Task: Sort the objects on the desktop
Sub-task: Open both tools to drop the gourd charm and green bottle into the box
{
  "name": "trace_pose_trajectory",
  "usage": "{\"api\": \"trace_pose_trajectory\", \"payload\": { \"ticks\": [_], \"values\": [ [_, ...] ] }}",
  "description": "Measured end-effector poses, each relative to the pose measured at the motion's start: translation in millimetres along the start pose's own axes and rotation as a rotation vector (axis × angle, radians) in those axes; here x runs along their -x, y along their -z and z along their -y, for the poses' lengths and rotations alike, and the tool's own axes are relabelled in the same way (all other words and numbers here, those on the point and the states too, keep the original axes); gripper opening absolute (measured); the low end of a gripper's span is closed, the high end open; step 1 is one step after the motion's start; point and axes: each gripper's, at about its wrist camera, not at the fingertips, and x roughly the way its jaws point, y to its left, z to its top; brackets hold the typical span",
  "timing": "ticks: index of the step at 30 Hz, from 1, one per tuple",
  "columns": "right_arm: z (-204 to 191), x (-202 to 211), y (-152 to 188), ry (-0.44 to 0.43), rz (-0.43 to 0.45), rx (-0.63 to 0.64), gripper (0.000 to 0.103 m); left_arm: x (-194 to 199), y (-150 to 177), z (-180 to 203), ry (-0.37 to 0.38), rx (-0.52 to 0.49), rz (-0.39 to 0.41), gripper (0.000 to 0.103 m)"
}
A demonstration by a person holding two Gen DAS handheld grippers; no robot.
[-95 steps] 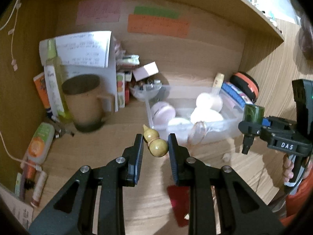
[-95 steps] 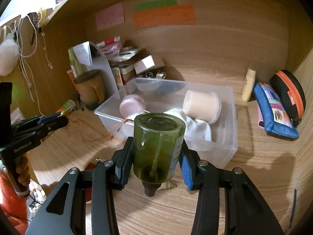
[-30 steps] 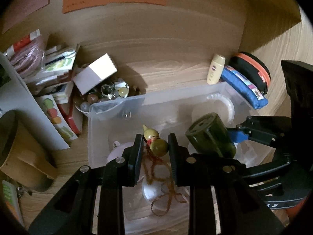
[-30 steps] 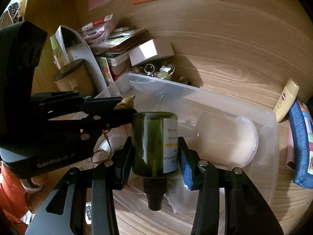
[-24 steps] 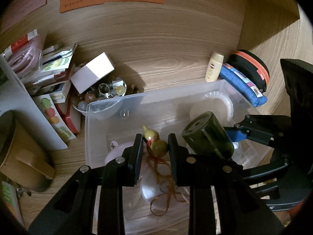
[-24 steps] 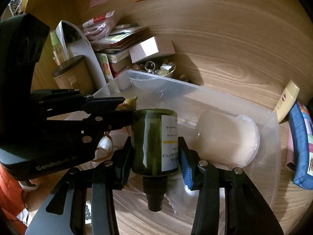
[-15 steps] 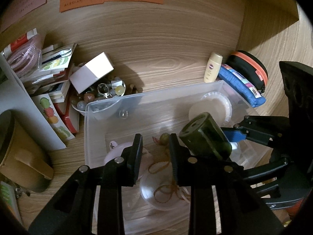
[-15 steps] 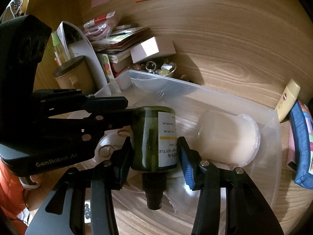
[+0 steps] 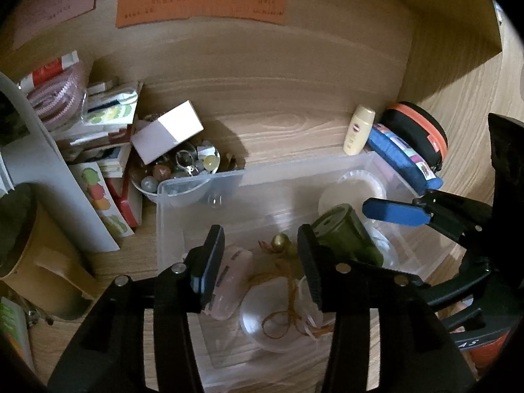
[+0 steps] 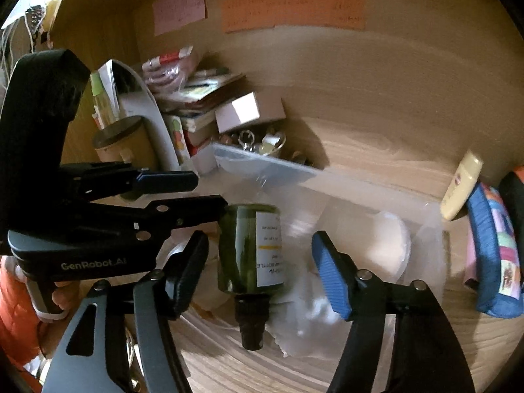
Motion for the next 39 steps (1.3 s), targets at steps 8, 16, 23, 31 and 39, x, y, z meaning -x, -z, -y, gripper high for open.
{"api": "trace_pose_trajectory", "payload": {
  "ticks": [8,16,23,31,39],
  "values": [
    [2.9,1.4,-1.6,0.038,0.018,-0.008,0.073,8.2,-1.2,-0.7,-0.048,-0.006,0.064,0.062],
    [2.8,9.7,-3.8,0.074,0.057,-0.016,0.086,21.3,-2.7,1.3,-0.099,-0.024,0.126,0.075],
    [1.1,21.5,-6.2,0.079,0.099,-0.022,0.103,40.4,-2.1,0.1,-0.198,-0.050,0.215,0.093],
    [-1.9,45.8,-9.6,0.045,0.138,-0.023,0.103,74.8,2.9,1.7,-0.189,-0.035,0.252,0.100],
    [-8.1,90.4,-2.5,0.043,0.188,-0.043,0.103,124.8,7.4,14.6,-0.194,-0.050,0.326,0.103]
  ]
}}
